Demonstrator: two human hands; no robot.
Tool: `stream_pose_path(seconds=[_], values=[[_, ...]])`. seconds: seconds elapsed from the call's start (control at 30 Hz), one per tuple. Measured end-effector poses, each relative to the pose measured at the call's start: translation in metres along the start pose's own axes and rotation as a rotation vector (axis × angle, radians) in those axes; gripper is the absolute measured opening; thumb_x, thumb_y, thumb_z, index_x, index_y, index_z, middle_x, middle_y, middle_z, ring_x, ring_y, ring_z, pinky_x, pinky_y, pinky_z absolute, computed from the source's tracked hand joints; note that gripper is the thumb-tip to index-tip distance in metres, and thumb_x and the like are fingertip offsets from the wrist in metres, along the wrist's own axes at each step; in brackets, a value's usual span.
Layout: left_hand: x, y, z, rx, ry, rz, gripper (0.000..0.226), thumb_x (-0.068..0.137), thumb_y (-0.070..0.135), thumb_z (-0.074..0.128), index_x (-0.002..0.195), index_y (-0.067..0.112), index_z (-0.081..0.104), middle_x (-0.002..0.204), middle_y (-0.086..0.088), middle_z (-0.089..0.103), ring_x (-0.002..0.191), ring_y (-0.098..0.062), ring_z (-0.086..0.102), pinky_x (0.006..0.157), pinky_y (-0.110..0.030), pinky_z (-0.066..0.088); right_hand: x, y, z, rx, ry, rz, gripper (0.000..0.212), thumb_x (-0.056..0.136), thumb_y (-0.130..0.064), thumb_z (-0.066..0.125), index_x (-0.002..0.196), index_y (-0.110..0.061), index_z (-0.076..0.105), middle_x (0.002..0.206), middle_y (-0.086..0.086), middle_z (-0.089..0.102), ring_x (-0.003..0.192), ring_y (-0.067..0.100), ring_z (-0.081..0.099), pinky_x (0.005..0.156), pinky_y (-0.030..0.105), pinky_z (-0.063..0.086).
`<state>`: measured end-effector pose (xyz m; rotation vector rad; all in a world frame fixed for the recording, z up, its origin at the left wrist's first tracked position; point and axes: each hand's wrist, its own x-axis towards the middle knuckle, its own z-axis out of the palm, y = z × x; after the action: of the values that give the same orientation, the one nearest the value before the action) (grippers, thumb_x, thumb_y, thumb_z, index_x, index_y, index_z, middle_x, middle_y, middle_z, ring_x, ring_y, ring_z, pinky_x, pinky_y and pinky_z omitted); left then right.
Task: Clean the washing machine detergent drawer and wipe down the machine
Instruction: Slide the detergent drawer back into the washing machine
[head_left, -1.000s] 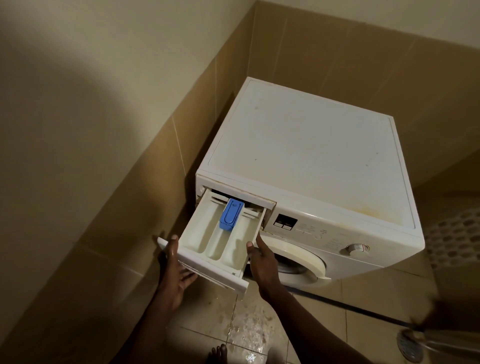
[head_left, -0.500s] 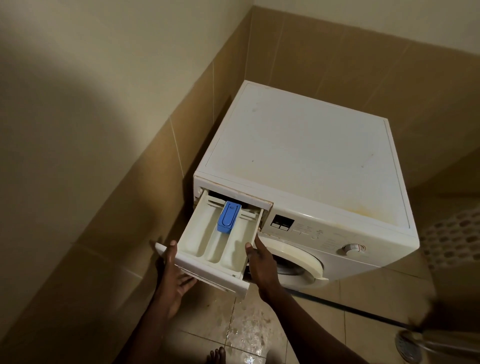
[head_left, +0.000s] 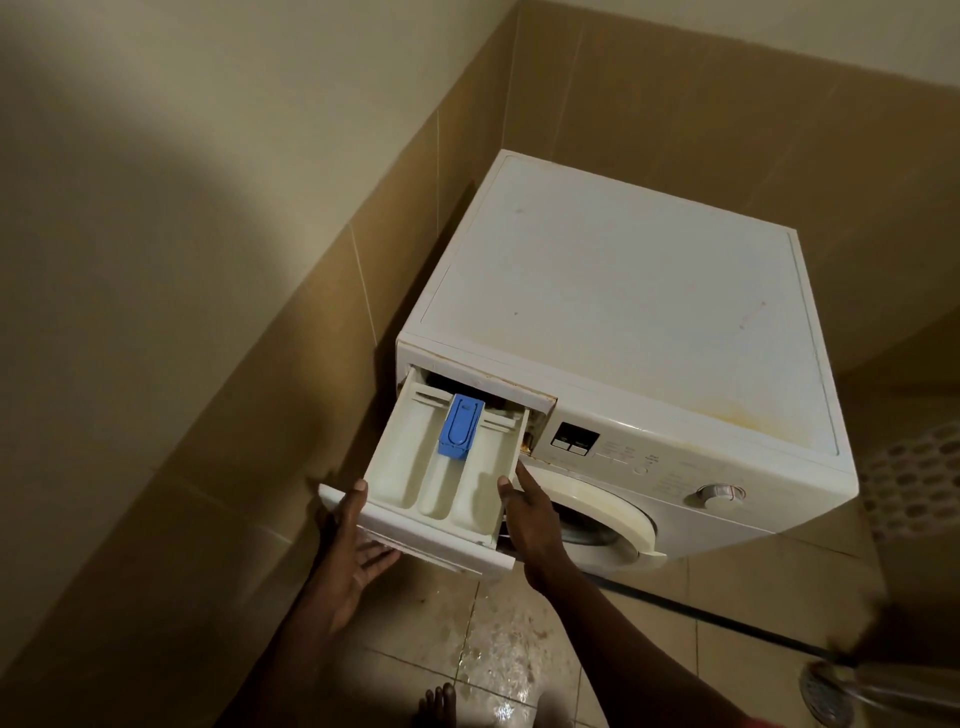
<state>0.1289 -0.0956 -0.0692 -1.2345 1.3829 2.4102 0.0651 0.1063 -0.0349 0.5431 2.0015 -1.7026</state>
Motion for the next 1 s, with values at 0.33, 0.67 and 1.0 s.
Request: stream_pose_path(seconds=[0.33, 0.67, 1.0], values=[[0.004, 0.001, -0.001, 0.063, -0.038, 0.003, 0.07, 0.089, 0.048, 0.057, 0.148, 0.029, 0.026, 0.13, -0.022, 0.052, 0.111, -0.042, 0.06, 0.097, -0.054, 0.05, -0.004, 0.011, -0.001, -0.084, -0.01, 0.054, 0.035, 0.102, -0.033, 0.04, 0.121, -0.012, 0.059, 0.111, 0.005, 0.065, 0.09, 0.015, 0.064, 0.055, 0.017, 0.049], [0.011, 0.003, 0.002, 0.022, -0.026, -0.005, 0.087, 0.071, 0.064, 0.064, 0.146, 0.033, 0.032, 0.136, -0.019, 0.052, 0.113, -0.04, 0.061, 0.09, -0.054, 0.055, 0.011, 0.007, -0.004, -0.14, -0.041, 0.036, 0.037, 0.104, -0.026, 0.037, 0.129, -0.006, 0.056, 0.114, 0.01, 0.063, 0.075, 0.002, 0.054, 0.041, 0.005, 0.039], [0.01, 0.011, 0.004, -0.011, -0.017, -0.017, 0.087, 0.07, 0.062, 0.064, 0.146, 0.032, 0.033, 0.133, -0.022, 0.052, 0.114, -0.043, 0.06, 0.09, -0.059, 0.054, 0.0, 0.007, 0.002, -0.001, -0.104, 0.041, 0.04, 0.101, -0.04, 0.039, 0.13, -0.016, 0.054, 0.114, -0.001, 0.064, 0.09, 0.004, 0.062, 0.056, 0.012, 0.048]])
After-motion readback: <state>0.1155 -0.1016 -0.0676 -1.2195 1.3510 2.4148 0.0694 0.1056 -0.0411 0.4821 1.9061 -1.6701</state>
